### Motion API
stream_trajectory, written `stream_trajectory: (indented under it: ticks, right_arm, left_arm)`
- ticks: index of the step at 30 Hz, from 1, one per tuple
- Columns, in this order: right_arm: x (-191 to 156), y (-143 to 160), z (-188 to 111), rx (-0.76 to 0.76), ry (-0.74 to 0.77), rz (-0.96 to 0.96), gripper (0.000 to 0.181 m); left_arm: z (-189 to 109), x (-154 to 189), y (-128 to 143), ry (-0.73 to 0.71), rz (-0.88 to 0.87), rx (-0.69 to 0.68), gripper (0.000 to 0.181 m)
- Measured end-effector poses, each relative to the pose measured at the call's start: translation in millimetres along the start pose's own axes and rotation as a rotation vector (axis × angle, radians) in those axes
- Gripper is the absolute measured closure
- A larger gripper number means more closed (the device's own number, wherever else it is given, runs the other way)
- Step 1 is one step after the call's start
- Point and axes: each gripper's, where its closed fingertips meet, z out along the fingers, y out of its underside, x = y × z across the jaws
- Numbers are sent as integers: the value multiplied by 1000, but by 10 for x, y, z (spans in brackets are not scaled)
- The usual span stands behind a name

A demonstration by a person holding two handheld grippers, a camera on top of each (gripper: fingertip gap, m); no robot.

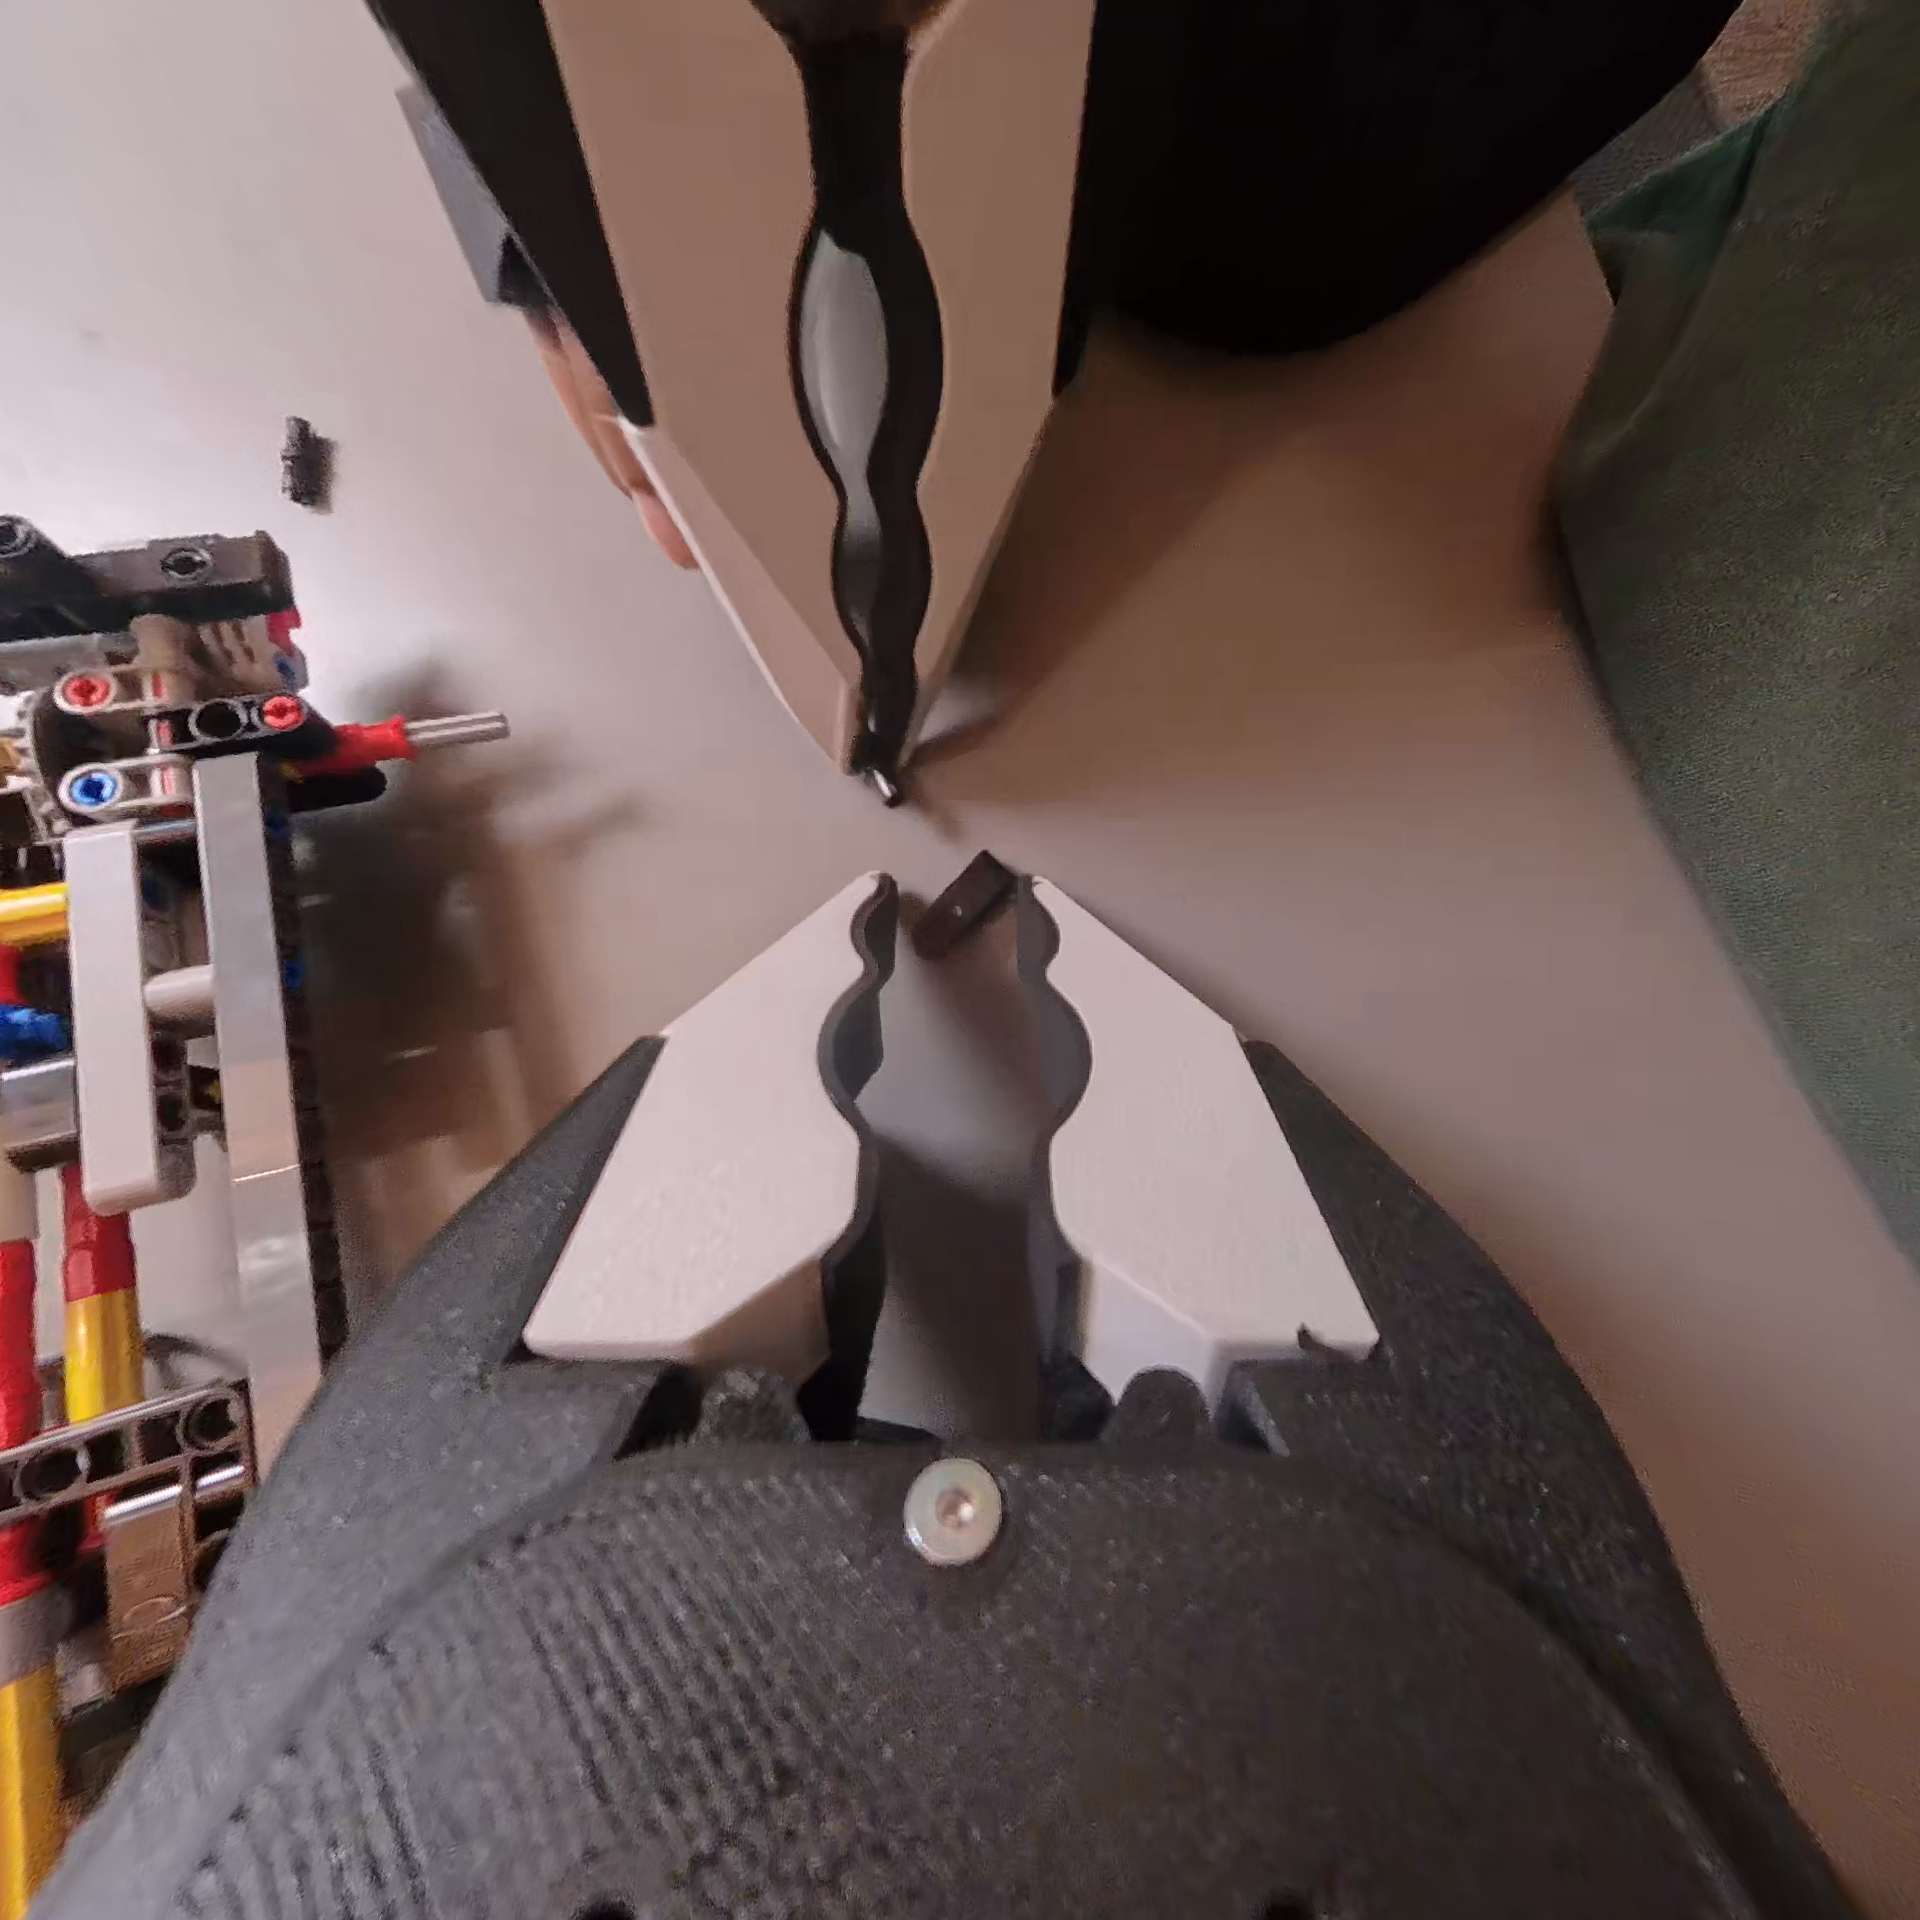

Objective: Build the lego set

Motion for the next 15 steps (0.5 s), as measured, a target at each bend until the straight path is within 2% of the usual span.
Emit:
stream_trajectory:
  ticks: [4, 6, 8, 11, 12, 15]
  right_arm:
    - [36, 70, -37, -4, 8, 29, 180]
    - [46, 74, -38, 0, 10, 36, 180]
    - [47, 67, -39, 7, 9, 39, 180]
    - [11, 31, -47, 32, -16, 55, 180]
    - [5, 23, -51, 39, -21, 58, 180]
    - [12, 19, -66, 48, -21, 66, 180]
  left_arm:
    - [10, 17, -3, 14, -5, -21, 174]
    - [2, 36, 9, 43, -57, -42, 175]
    - [-18, 57, 18, 94, -184, -52, 175]
    - [-64, 215, 17, 294, -477, -59, 170]
    - [-73, 196, 18, 308, -533, -54, 168]
    - [-131, -21, 60, 179, -536, -47, 157]
